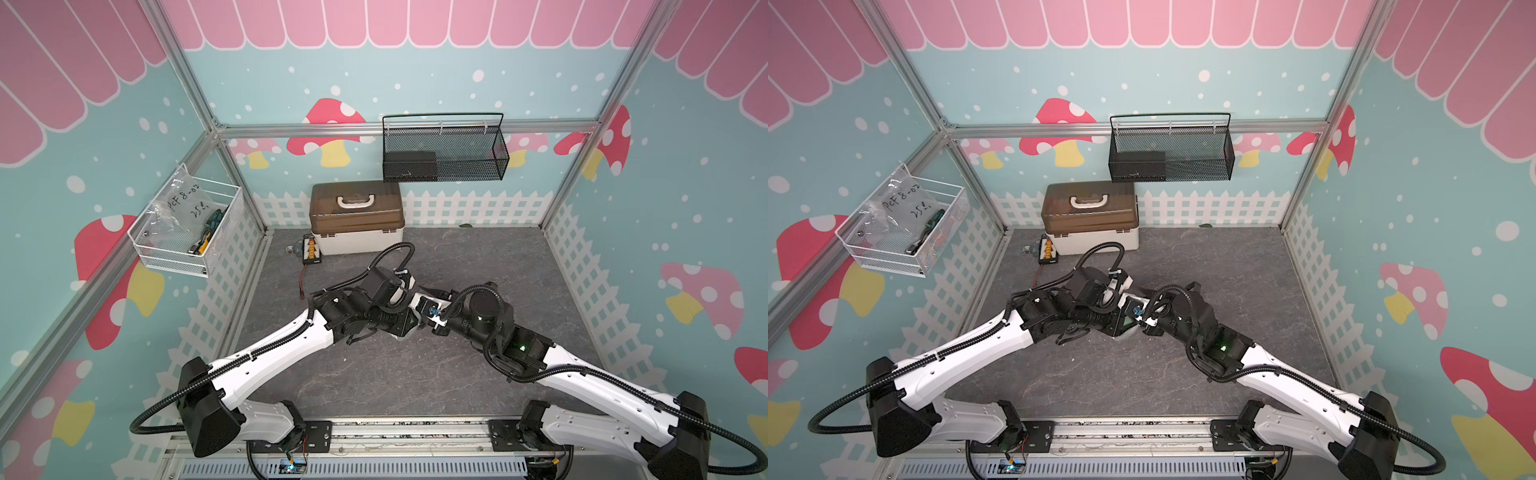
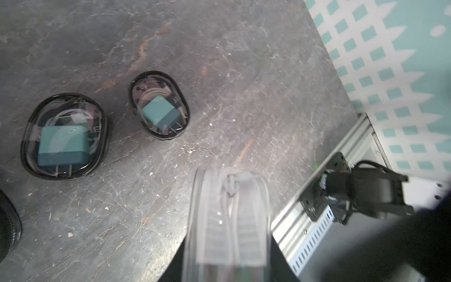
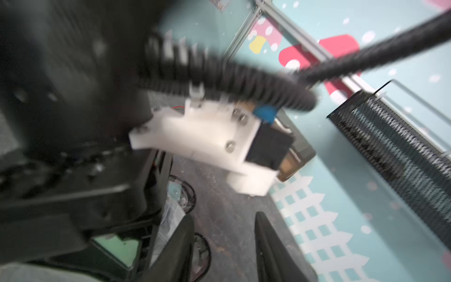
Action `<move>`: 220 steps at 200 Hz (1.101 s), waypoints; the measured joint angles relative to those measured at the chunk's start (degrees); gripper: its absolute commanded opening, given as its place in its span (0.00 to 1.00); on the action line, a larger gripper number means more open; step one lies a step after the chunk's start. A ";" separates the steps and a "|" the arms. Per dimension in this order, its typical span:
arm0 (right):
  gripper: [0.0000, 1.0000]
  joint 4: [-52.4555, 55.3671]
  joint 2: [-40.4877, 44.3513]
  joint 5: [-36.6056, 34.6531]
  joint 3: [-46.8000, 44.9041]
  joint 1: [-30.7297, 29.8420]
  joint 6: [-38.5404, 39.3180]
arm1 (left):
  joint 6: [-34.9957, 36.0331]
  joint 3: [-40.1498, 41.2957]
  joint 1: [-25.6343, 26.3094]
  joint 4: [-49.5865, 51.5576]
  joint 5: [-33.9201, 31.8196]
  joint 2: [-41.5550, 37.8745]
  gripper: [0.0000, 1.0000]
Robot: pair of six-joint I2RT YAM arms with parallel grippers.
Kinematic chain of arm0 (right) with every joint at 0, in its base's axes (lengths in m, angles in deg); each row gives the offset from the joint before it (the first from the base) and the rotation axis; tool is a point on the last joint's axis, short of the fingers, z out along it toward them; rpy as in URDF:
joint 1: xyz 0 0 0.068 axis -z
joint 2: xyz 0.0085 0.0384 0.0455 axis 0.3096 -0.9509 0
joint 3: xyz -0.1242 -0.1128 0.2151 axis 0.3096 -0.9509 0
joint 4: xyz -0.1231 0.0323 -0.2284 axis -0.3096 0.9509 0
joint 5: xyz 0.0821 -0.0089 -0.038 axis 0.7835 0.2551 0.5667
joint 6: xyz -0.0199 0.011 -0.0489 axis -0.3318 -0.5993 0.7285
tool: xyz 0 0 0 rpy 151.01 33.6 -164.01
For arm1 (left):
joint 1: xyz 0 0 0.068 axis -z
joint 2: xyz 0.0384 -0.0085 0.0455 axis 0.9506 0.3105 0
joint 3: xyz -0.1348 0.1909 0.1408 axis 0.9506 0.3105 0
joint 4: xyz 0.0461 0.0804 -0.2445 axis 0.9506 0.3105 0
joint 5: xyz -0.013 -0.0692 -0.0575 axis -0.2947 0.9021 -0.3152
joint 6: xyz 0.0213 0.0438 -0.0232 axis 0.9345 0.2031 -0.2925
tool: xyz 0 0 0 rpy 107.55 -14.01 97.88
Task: Pack away charging kits
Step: Zip the zipper on the storage bag, then place the storage bag at the center of the board.
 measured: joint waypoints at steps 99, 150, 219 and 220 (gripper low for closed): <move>0.99 7.61 19.17 -17.68 -13.75 19.39 -31.17 | -21.81 20.48 8.72 -44.59 -8.61 8.20 0.02; 0.99 13.55 11.74 -16.85 -9.90 32.26 -44.76 | -31.26 10.08 11.04 -58.55 -8.94 29.70 0.02; 0.99 1.51 -1.29 -25.03 -19.17 33.66 -38.95 | -38.14 6.08 11.43 -62.93 -13.07 40.04 0.42; 0.99 1.36 -1.53 -25.11 -19.41 33.68 -38.80 | -38.36 6.19 11.43 -63.10 -13.14 40.04 0.43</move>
